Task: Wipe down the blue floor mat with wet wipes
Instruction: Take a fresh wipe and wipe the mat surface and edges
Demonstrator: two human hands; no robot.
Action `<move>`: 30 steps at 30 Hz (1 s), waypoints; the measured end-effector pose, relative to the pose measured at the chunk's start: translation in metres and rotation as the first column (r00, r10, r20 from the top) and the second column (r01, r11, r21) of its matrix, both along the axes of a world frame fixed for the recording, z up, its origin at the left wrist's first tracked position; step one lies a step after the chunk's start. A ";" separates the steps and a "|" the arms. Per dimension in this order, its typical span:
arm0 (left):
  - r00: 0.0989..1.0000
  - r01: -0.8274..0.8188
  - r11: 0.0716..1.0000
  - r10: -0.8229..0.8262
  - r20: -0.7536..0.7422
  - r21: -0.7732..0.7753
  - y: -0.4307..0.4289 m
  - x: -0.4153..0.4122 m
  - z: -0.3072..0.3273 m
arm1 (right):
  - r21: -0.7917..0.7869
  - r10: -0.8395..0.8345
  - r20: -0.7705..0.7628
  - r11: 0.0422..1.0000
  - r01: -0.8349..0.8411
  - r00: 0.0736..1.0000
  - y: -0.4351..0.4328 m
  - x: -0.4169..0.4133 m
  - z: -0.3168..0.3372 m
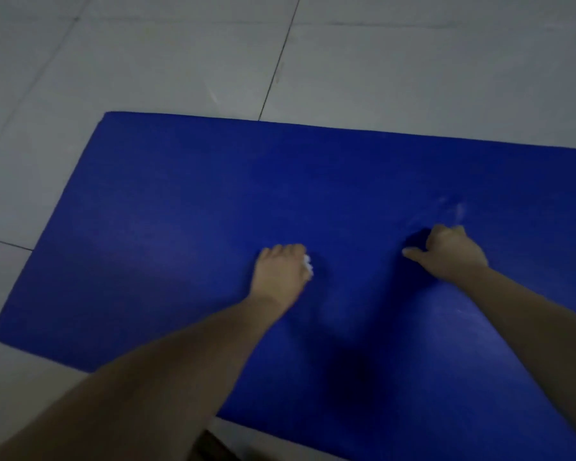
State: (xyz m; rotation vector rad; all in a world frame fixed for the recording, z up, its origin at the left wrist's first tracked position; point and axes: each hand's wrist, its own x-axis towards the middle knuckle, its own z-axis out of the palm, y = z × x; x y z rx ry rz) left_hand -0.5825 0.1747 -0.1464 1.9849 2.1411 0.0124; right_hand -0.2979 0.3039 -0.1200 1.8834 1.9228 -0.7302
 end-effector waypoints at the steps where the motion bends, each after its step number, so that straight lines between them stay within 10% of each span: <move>1: 0.995 -0.087 0.996 0.086 -0.043 -0.032 -0.002 -0.022 0.003 | -0.030 0.010 0.027 1.000 -0.009 1.000 -0.017 0.001 0.002; 9: 0.850 -0.521 0.846 0.526 0.023 -0.115 -0.042 -0.081 0.008 | -0.312 0.041 0.183 0.950 0.018 0.982 -0.130 0.009 0.021; 15: 0.900 -0.379 0.923 0.383 0.206 -0.061 -0.035 0.031 -0.002 | -0.333 0.018 0.196 0.942 0.049 0.980 -0.112 -0.003 0.024; 24: 0.966 0.249 0.966 -0.253 0.061 0.066 -0.045 0.109 -0.010 | -0.322 -0.007 0.199 0.944 0.072 0.980 -0.112 -0.003 0.020; 30: 0.999 -0.016 1.000 0.015 0.046 0.013 -0.037 0.014 -0.003 | -0.312 0.012 0.203 0.948 0.053 0.979 -0.110 -0.004 0.021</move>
